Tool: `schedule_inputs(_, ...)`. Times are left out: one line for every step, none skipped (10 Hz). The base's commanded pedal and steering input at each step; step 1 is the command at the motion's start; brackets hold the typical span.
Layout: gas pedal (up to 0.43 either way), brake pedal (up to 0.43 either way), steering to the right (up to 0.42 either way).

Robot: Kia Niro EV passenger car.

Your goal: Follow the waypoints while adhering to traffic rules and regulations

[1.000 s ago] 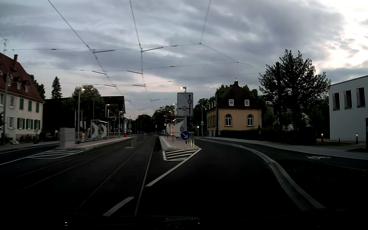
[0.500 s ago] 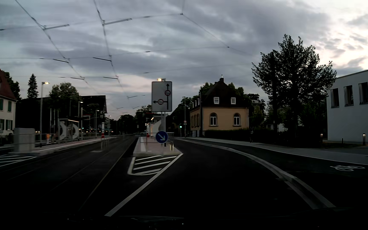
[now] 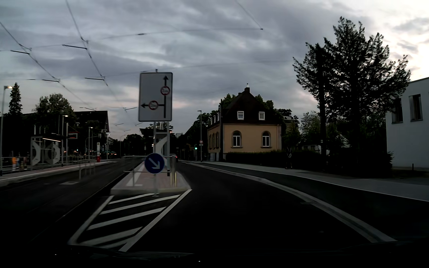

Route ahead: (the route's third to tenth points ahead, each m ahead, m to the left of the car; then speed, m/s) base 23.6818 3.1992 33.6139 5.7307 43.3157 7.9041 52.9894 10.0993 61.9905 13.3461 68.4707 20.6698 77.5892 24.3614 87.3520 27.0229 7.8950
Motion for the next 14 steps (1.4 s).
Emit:
schedule_inputs(0.098, 0.0, 0.018)
schedule_inputs(0.098, 0.0, 0.01)
schedule_inputs(0.11, 0.0, 0.007)
schedule_inputs(0.11, 0.0, 0.005)
schedule_inputs(0.11, 0.0, -0.004)
schedule_inputs(0.11, 0.0, -0.012)
schedule_inputs(0.11, 0.0, -0.019)
schedule_inputs(0.11, 0.0, -0.025)
schedule_inputs(0.11, 0.0, -0.031)
schedule_inputs(0.118, 0.0, -0.039)
schedule_inputs(0.118, 0.0, -0.048)
schedule_inputs(0.118, 0.0, -0.054)
schedule_inputs(0.118, 0.0, -0.057)
schedule_inputs(0.118, 0.0, -0.061)
